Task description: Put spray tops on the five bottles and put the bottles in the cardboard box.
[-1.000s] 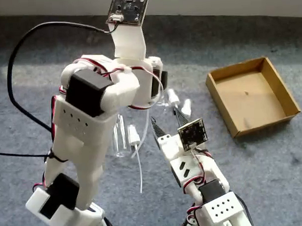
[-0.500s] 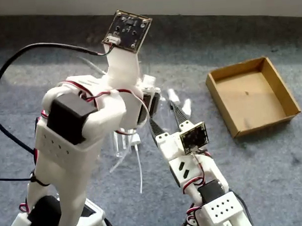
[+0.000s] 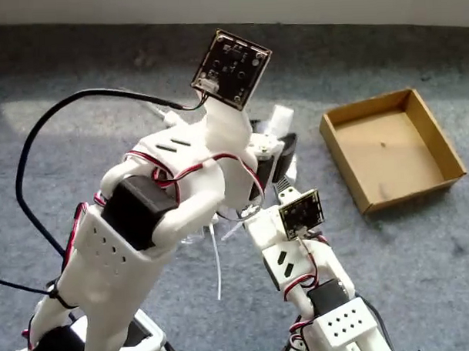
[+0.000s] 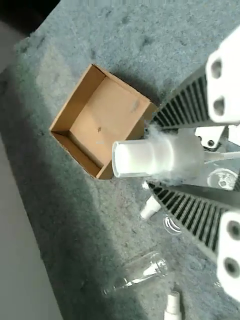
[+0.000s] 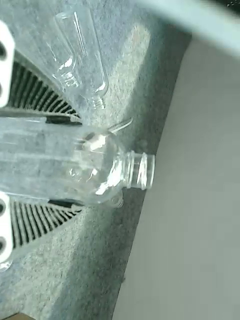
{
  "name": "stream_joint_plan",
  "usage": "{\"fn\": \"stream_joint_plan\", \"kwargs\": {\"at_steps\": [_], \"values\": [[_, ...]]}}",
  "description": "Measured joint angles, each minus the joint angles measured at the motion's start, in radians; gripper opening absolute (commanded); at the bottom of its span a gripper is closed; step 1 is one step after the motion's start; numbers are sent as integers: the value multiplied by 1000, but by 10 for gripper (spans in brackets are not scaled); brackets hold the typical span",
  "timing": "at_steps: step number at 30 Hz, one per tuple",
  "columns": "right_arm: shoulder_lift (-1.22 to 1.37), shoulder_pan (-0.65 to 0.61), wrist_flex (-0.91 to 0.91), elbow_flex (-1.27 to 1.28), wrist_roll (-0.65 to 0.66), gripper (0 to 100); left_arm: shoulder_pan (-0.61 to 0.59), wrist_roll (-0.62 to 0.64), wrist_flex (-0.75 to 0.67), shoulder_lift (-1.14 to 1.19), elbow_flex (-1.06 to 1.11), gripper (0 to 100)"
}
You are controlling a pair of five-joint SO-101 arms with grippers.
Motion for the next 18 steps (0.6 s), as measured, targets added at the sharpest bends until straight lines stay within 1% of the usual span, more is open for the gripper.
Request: {"fn": "stream_joint_plan", "kwargs": {"at_steps": [7, 10, 12, 15, 18], "values": [[0, 0, 0, 0, 0, 27, -141, 0, -499, -107, 284, 4], [0, 0, 0, 0, 0, 28, -210, 0, -671, -149, 384, 4], [0, 0, 0, 0, 0, 28, -247, 8, -756, -172, 434, 4], [0, 0, 0, 0, 0, 28, -288, 109, -861, -196, 480, 4], [0, 0, 0, 0, 0, 28, -341, 252, -904, -206, 494, 4]]}}
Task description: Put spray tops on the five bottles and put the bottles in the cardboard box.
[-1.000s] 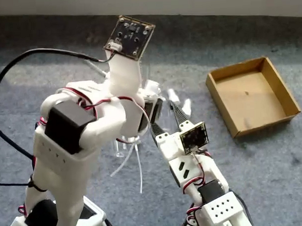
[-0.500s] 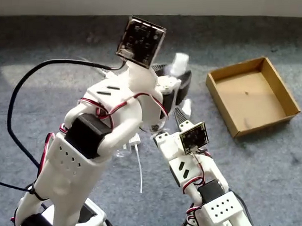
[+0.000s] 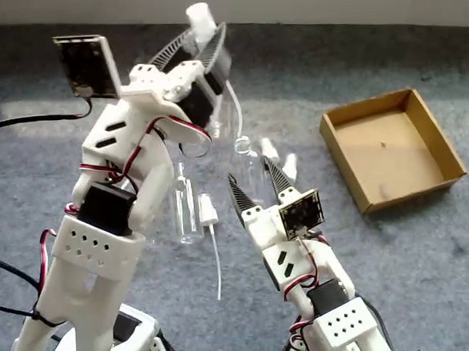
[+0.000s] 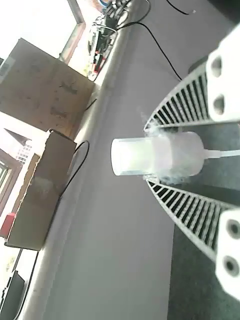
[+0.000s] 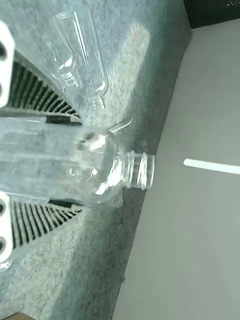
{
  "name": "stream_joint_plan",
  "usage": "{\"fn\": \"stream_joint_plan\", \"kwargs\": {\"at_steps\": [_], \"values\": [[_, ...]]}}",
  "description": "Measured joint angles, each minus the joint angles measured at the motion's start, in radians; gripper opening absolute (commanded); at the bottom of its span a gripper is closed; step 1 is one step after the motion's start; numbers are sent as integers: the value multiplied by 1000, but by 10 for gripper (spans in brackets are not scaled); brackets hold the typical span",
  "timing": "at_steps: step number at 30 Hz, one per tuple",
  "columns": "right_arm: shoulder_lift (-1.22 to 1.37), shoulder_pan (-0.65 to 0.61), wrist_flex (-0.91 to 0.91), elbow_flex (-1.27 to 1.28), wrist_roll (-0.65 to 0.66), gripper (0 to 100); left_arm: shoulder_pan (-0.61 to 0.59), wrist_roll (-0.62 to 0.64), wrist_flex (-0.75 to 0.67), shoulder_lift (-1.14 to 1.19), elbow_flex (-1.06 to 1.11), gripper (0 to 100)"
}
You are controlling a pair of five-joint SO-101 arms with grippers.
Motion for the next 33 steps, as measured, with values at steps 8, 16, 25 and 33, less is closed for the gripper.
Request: {"fn": "stream_joint_plan", "kwargs": {"at_steps": [8, 16, 25, 33], "values": [[0, 0, 0, 0, 0, 28, -57, 164, -14, 0, 12, 4], [0, 0, 0, 0, 0, 28, -55, 167, -18, 20, 72, 4], [0, 0, 0, 0, 0, 28, -58, 170, -100, 83, 72, 4], [0, 0, 0, 0, 0, 28, -98, 169, -141, 84, 89, 4]]}}
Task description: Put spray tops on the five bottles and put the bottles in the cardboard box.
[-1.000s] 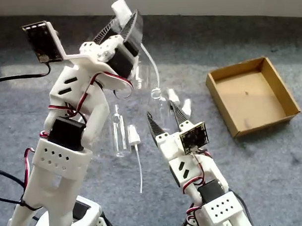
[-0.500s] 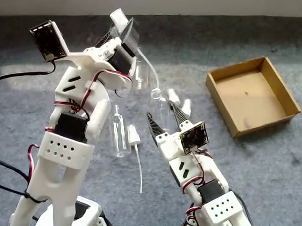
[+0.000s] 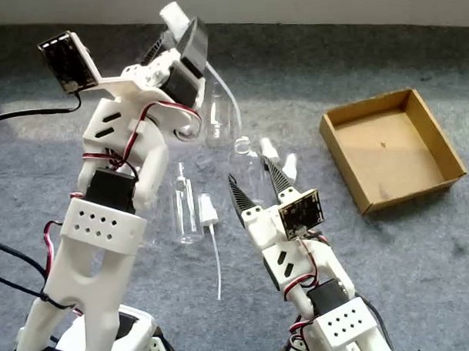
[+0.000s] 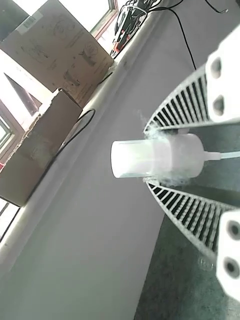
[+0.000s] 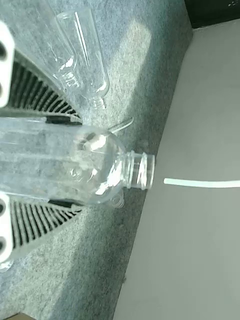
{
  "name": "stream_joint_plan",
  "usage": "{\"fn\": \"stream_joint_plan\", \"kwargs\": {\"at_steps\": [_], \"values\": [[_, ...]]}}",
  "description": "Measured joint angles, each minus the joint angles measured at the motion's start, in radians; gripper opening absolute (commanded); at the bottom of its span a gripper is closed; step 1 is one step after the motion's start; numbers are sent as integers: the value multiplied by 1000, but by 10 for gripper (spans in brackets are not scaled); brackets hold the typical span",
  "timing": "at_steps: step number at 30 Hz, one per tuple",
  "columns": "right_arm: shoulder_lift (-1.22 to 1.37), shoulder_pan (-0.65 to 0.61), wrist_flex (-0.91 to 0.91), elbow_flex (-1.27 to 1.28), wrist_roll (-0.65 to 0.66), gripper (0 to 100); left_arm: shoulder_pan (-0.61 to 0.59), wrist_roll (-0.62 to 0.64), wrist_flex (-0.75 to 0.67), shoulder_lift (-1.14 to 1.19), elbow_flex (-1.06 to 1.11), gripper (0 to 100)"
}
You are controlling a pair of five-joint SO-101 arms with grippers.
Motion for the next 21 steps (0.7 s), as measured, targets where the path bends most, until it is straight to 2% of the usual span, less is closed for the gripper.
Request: {"fn": "stream_joint_plan", "kwargs": {"at_steps": [11, 21], "values": [[0, 0, 0, 0, 0, 28, -2, 0, 92, 0, 12, 4], [0, 0, 0, 0, 0, 28, -3, 0, 98, 0, 12, 4]]}}
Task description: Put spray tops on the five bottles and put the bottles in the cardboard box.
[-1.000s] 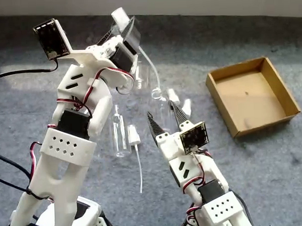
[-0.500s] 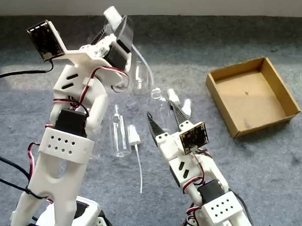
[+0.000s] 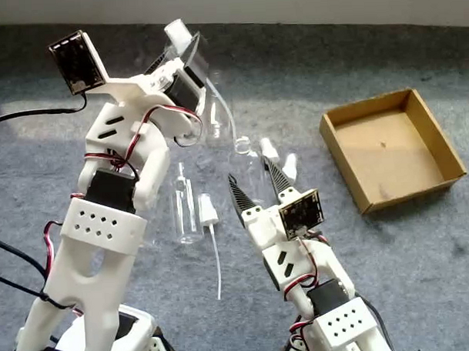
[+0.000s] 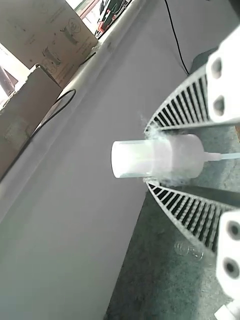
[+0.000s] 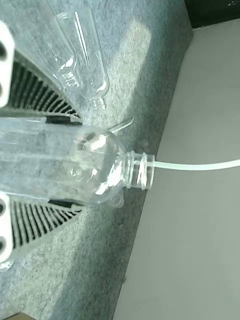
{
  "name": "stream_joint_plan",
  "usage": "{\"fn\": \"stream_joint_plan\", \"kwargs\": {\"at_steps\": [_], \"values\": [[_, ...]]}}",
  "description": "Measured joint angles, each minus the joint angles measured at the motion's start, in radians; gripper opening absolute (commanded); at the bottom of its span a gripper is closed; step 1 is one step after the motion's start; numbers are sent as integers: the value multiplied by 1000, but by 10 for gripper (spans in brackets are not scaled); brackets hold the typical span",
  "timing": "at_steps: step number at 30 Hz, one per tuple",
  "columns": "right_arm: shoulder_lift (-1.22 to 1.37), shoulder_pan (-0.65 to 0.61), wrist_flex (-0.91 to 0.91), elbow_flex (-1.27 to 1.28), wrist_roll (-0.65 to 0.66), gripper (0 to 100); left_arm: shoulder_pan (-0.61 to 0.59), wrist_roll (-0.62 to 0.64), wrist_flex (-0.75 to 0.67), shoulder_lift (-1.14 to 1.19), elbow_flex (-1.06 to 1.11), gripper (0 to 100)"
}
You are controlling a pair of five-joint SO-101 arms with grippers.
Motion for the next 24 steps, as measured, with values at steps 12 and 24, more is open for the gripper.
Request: {"fn": "stream_joint_plan", "kwargs": {"at_steps": [12, 24], "values": [[0, 0, 0, 0, 0, 28, 2, -2, 0, 0, -2, 4], [0, 0, 0, 0, 0, 28, 2, -2, -94, 0, -2, 4]]}}
